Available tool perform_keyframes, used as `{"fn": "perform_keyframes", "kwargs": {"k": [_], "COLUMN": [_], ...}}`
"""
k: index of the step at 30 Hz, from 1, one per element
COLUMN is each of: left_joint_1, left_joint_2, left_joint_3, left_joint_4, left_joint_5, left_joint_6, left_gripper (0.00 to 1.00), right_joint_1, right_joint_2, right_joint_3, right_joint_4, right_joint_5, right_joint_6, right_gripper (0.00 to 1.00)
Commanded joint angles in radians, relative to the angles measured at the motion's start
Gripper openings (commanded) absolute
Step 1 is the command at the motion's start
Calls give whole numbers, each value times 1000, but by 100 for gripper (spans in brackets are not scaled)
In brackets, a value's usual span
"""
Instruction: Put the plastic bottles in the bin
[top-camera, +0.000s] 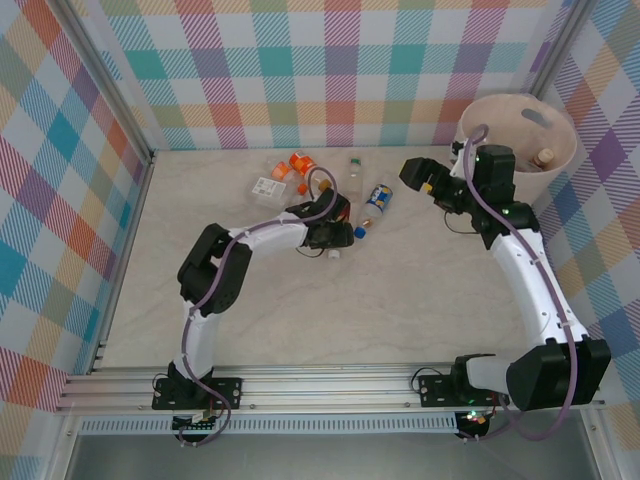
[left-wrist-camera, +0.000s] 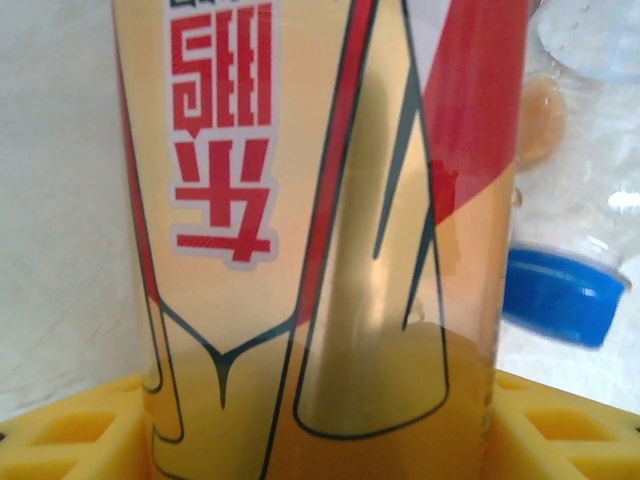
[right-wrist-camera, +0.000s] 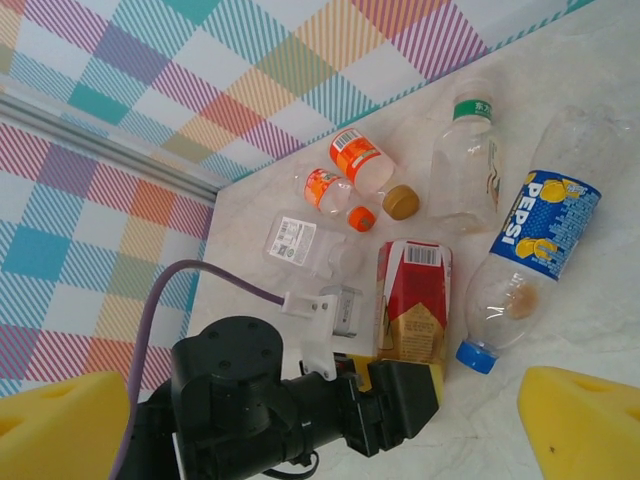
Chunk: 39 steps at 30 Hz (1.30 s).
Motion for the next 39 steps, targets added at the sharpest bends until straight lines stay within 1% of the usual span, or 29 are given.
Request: {"fn": "perform_keyframes", "kwargs": {"k": [1,6,12,13,17,22,28,32,35,39], "left_joint_1": [5,-1,-22,-28,-50,-103,-162,-189,-209,-230], "left_joint_2": [-106,-179,-259,-278,-364,-452,-490,-498,-492,-480], "left_joint_3": [-34,-92,-136,-152,-232,-285,-286,-275,-254,-239], "left_joint_4": [38,63,74,121,216,266,280,291,278,268], "left_joint_5": [-33,-28,-9,-4,22,11,3,-10,-34,-65], "left_joint_6": [45,66,112,123,163,210,261,286,299,309], "left_gripper": [52,50,49,49,49,50,50,50,50,50], "right_joint_1": [15,33,63,70,92,127,166,182,186,194], "right_joint_2": [13,35,60,65,88,121,154,161,167,179], "right_joint_3": [2,-4,-6,-5,12,52,58,55,42,45], "right_joint_4": [-13,-11,11,14,14,-20,-6,11,50,46], "right_joint_5": [-13,-10,-34,-37,-70,-109,-144,-72,-77,-36], "right_joint_6": [-14,-7,-3,-3,-8,-55,-79,-57,-18,5], "right_gripper": [100,100,100,100,100,100,100,100,100,100]}}
